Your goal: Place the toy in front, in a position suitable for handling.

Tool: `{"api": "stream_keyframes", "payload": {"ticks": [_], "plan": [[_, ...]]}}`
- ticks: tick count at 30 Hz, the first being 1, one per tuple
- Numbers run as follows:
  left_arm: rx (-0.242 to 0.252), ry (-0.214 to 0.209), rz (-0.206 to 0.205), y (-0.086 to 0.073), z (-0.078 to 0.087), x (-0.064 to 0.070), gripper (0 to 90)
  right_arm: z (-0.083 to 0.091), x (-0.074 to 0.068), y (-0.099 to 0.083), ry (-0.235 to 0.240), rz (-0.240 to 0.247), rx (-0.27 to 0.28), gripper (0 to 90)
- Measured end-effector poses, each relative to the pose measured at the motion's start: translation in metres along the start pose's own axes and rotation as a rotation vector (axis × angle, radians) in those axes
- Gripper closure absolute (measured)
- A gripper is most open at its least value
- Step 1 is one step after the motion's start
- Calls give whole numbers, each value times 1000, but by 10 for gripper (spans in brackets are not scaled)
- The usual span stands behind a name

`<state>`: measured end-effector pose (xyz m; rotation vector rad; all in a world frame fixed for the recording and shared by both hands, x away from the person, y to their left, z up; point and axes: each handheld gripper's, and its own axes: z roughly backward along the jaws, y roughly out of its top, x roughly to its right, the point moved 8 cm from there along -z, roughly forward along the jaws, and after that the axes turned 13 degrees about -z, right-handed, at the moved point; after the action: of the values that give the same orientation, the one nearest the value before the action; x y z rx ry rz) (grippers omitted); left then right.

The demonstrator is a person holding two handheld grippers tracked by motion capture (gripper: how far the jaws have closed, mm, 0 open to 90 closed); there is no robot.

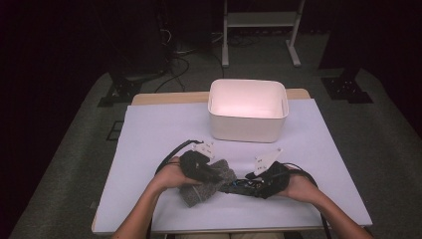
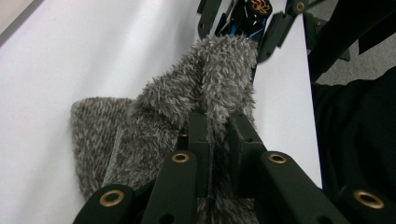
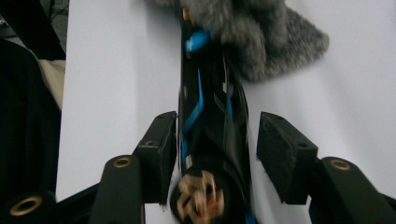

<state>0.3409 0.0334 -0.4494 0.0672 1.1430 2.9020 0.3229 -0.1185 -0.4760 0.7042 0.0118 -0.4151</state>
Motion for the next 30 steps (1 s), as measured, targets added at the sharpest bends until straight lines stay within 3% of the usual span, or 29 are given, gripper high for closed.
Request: {"api": "stream_keyframes", "payload": {"ticks": [8,12,19,25,30], "plan": [[27,-9,-15,6,-7,2,820,-14,-5,16,-29,29,-95,478],[37,-10,-17,7,-8,3,819,-23,-7,21,-32,36,-130,543],[37,-6,10,-6,-3,4,818,-22,-7,22,-58,73,-172,581],[55,-10,21,-9,-4,4,818,-21,-7,22,-39,58,-148,583],[80,24,10,-1,16,3,820,-19,-10,35,1,33,-65,585]]}}
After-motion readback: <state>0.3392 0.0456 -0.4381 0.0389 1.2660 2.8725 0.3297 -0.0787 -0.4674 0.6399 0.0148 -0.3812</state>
